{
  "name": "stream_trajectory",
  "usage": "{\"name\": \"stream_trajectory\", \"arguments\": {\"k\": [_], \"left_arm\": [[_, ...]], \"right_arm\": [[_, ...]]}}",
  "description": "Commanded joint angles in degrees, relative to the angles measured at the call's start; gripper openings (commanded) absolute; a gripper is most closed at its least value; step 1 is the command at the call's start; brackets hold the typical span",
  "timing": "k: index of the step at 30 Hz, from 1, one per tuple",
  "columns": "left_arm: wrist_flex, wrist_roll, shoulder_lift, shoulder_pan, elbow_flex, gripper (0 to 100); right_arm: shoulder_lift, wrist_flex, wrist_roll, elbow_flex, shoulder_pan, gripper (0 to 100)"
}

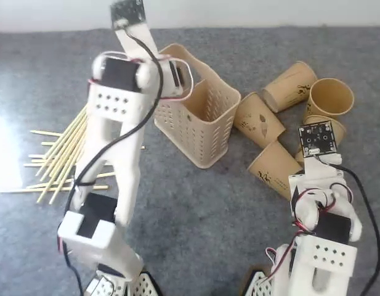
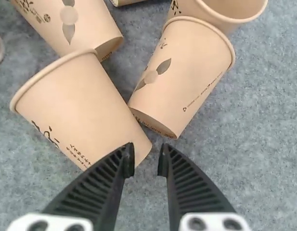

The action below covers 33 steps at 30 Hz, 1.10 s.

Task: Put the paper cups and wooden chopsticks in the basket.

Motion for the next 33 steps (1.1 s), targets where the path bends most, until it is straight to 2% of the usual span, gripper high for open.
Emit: {"name": "stream_trajectory", "arguments": {"k": [1, 5, 12, 21, 28, 33], "left_arm": [[3.5, 0.9, 0.3, 0.2, -11.0, 15], [3.7, 0.8, 3.9, -0.8, -7.9, 15], [4.0, 0.9, 7.9, -1.4, -6.9, 15], [4.4, 0.6, 3.9, -1.1, -16.3, 15], [4.2, 0.9, 1.2, -1.5, -3.0, 11], [4.1, 0.9, 1.2, -1.5, -1.9, 11]], "right_arm": [[-0.9, -1.2, -0.2, -0.2, -2.6, 9.4], [-1.2, -1.3, -0.1, 1.2, -5.2, 9.4], [-1.3, -1.1, -0.1, 1.2, -5.2, 9.4], [-1.3, -1.2, -0.1, 1.2, -5.4, 9.4], [-1.3, -0.9, -0.1, 1.2, -5.4, 9.4], [-1.3, -0.9, -0.1, 1.2, -5.4, 9.4]]}}
